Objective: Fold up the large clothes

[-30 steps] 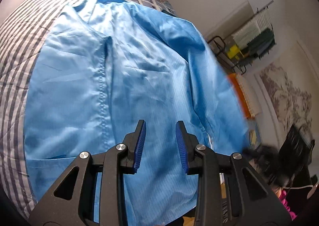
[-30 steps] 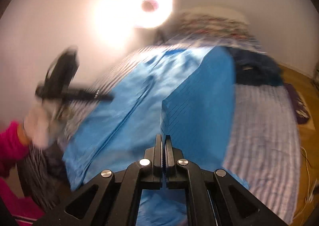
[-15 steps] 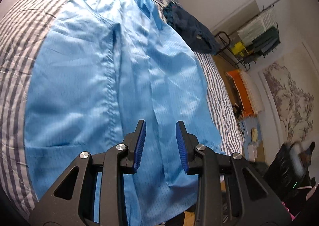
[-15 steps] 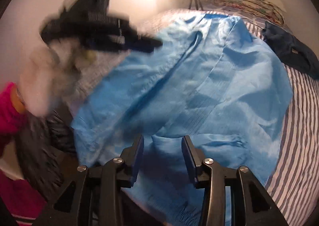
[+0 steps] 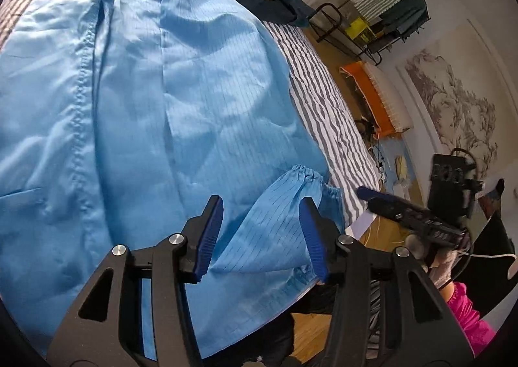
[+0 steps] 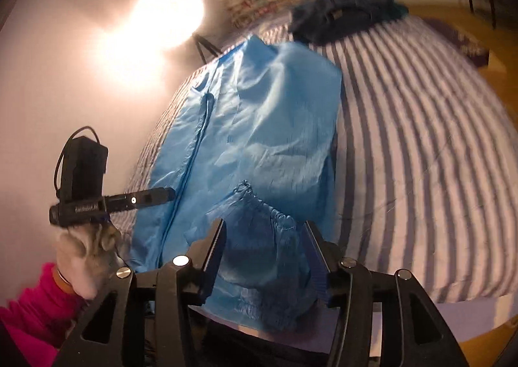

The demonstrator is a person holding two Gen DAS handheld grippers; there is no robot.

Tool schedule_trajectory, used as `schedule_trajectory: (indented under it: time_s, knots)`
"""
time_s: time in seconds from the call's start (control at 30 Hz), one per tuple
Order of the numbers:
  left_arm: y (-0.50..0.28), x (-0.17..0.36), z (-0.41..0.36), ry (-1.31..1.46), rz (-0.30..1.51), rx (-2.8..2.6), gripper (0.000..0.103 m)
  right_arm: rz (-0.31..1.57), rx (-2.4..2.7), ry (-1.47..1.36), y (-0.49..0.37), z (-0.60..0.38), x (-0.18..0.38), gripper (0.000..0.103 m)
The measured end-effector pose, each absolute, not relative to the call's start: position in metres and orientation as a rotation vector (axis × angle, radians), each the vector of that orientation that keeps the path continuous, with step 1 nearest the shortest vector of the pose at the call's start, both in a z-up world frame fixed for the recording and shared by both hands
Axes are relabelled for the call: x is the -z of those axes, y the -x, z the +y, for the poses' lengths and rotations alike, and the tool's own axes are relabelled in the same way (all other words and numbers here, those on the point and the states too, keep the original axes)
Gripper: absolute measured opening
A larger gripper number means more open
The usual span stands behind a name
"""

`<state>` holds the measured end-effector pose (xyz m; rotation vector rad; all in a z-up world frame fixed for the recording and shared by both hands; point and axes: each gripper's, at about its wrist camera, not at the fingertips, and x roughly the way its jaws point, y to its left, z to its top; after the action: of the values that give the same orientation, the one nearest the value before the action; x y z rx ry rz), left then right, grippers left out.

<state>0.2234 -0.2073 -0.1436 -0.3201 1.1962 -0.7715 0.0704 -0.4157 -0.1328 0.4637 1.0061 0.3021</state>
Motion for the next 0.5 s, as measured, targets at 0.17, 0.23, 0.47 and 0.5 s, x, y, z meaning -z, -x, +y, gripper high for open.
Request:
schedule_trajectory:
  time_s: [0.17,0.23,0.47,0.5]
  knots:
    - [-0.228,0.147,-0.210,0.339,1.198,0.755,0.050,1.051,-0.320,-0.317,-0.087,-0.385,0.146,0.024]
    - [-0.230,0.148,-0.210,0.339,1.201,0.749,0.050,1.057,-0.346,-0.245,-0.086,-0.369,0.146,0.010]
    - [-0.236,0.149,-0.214,0.346,1.198,0.755,0.050,0.972,-0.441,-0.083,-0.046,-0.341,0.122,0.000]
    - [-0.238,0.150,-0.217,0.349,1.202,0.759,0.050,0.961,-0.418,-0.073,-0.043,-0.342,0.120,0.007]
